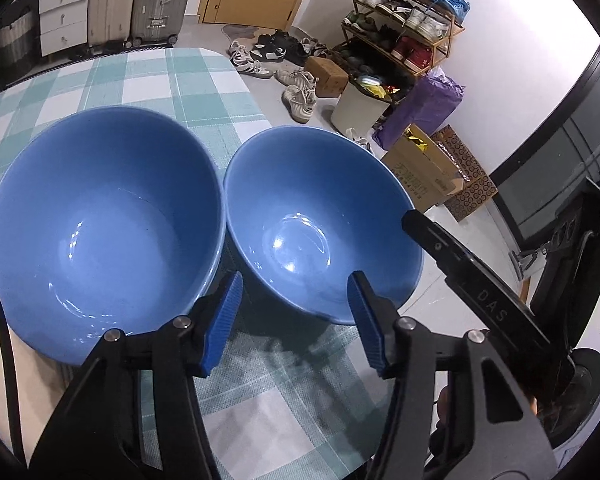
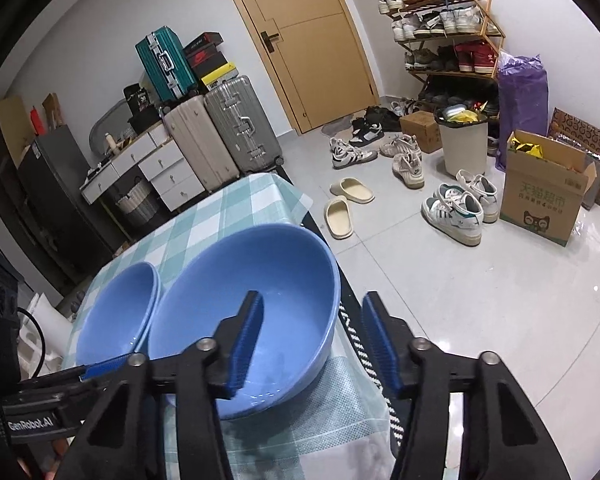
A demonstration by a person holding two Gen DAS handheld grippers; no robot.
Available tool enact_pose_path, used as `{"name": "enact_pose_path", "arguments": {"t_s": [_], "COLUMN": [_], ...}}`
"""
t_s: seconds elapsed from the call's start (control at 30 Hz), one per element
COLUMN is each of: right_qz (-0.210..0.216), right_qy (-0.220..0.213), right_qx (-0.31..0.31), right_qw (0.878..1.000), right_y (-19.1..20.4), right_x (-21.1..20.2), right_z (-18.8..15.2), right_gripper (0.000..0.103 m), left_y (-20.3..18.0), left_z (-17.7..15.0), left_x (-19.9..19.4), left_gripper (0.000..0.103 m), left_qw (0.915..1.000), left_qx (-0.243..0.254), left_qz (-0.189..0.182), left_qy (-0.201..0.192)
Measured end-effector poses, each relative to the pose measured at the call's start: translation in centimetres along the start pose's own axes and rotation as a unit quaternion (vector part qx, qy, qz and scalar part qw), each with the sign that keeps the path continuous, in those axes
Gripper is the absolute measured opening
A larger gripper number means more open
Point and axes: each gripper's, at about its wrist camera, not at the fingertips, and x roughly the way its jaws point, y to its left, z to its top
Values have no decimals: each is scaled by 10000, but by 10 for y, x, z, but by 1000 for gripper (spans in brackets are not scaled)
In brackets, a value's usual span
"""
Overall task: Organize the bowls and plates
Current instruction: 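Move both grippers to the rims of the two blue bowl stacks, then close the left gripper on one bowl rim while the right gripper grips the other stack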
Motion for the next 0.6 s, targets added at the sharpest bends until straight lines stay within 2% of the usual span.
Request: {"name": "enact_pose_path", "arguments": {"t_s": [0.2,0.27,0.3,0.4,0.5,0.6], "right_qz": [-32,-52,-38,46,45,-51], "right_qy": [33,74,89,122,135,69], "right_qx": [96,186,206,216,151,16], "right_qw": [9999,9998,9997,9997,9998,10000], "right_y": [-4,-8,-9,-9,-8,-3], "right_x": [10,16,18,23,27,26], "right_z": [-4,-6,-6,-8,-9,-10], "right_gripper": [45,38,38,32,22,20], "left_y": [-4,-5,-5,-7,-8,-11], "left_z": [-1,-2,-2,-3,-5,-6], "left_x": [12,14,14,17,20,21], "left_gripper": [50,50,49,44,35,35], "left_qw": [9999,9998,9998,9996,9992,9987], "left_qx": [85,122,138,207,265,385], "left_qz": [111,143,154,202,292,338], "left_qy": [51,39,30,23,37,-30]}}
